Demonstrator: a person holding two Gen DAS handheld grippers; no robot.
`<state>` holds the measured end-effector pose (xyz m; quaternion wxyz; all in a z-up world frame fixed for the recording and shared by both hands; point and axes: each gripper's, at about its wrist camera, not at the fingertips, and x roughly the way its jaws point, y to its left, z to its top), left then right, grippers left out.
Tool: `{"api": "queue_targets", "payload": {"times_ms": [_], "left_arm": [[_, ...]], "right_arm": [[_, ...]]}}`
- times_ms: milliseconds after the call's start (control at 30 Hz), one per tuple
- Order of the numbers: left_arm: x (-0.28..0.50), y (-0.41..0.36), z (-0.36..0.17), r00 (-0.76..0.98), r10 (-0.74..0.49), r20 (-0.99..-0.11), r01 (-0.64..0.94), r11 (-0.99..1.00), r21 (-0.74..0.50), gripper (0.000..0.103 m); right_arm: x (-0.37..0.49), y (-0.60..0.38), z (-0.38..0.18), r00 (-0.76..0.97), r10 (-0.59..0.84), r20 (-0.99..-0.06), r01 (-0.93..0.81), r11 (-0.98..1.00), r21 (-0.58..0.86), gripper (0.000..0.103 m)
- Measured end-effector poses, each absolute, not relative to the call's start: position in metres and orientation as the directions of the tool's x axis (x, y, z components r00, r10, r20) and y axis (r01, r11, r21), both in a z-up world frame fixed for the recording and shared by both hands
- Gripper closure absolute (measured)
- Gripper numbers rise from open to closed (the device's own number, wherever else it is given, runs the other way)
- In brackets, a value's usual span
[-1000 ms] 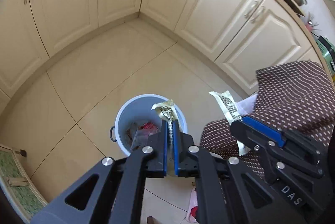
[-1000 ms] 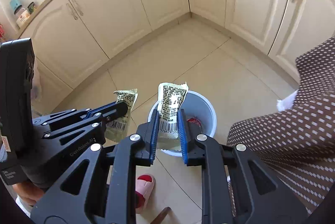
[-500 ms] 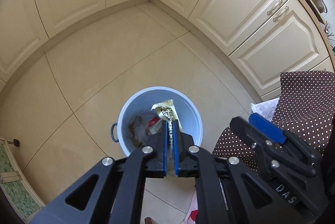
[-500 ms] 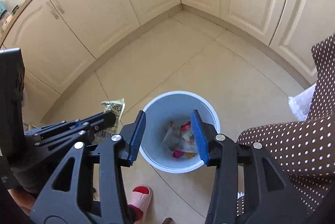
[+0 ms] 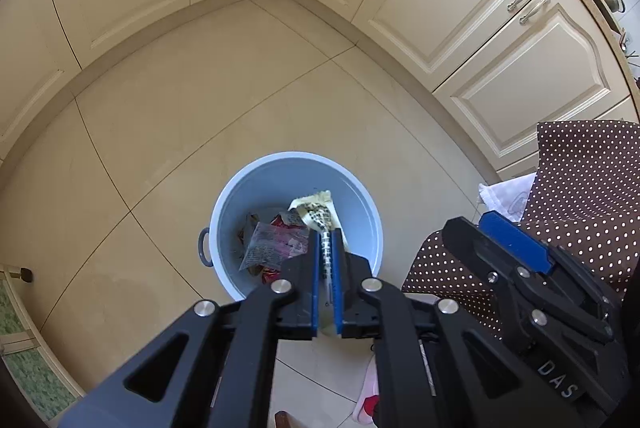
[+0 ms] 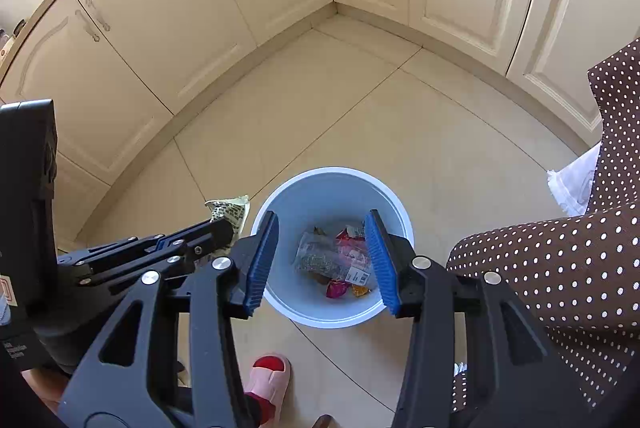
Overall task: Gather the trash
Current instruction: 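Carry both wrappers over the blue bucket and open both tools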
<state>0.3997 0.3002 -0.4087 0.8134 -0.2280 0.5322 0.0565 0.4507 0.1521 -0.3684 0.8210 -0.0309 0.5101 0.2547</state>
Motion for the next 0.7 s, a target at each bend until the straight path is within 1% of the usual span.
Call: {"api": "queue_targets", "payload": {"times_ms": [33, 67, 100, 167, 200, 367, 467, 533, 633, 700], "left_arm": [[0.400, 0.301, -0.408, 0.431, -0.148, -0.890, -0.336, 0.889, -0.311, 0.096], [0.400, 0.302, -0.408, 0.435, -0.150, -0.888, -0.338, 0.887, -0.315, 0.094], [0.399, 0.302, -0.407, 0.437, -0.156, -0.886, -0.338, 0.885, -0.322, 0.085], [0.398, 0.304, -0.406, 0.446, -0.150, -0.882, -0.345, 0.881, -0.324, 0.077], [0.397, 0.305, -0.405, 0.450, -0.151, -0.880, -0.346, 0.879, -0.327, 0.075], [0.395, 0.308, -0.401, 0.458, -0.151, -0.876, -0.347, 0.877, -0.333, 0.071], [0.394, 0.309, -0.397, 0.461, -0.154, -0.874, -0.342, 0.878, -0.335, 0.071], [0.391, 0.309, -0.389, 0.469, -0.147, -0.871, -0.338, 0.881, -0.331, 0.070], [0.379, 0.306, -0.371, 0.498, -0.133, -0.857, -0.323, 0.889, -0.326, 0.065], [0.371, 0.303, -0.358, 0.514, -0.121, -0.849, -0.318, 0.893, -0.320, 0.065]], "right_arm": [[0.451, 0.152, -0.368, 0.352, 0.386, -0.853, -0.450, 0.869, 0.208, 0.058], [0.450, 0.151, -0.368, 0.352, 0.386, -0.853, -0.449, 0.869, 0.208, 0.058], [0.450, 0.151, -0.367, 0.351, 0.386, -0.853, -0.448, 0.869, 0.209, 0.058], [0.450, 0.149, -0.368, 0.355, 0.384, -0.852, -0.444, 0.871, 0.208, 0.057], [0.450, 0.148, -0.368, 0.356, 0.384, -0.852, -0.444, 0.872, 0.208, 0.057], [0.448, 0.147, -0.366, 0.357, 0.382, -0.853, -0.448, 0.871, 0.202, 0.057], [0.446, 0.146, -0.362, 0.358, 0.382, -0.852, -0.449, 0.870, 0.201, 0.057], [0.445, 0.145, -0.357, 0.361, 0.382, -0.851, -0.449, 0.871, 0.200, 0.057], [0.440, 0.141, -0.343, 0.376, 0.385, -0.843, -0.454, 0.870, 0.195, 0.057], [0.434, 0.136, -0.329, 0.392, 0.392, -0.832, -0.457, 0.868, 0.193, 0.057]]}}
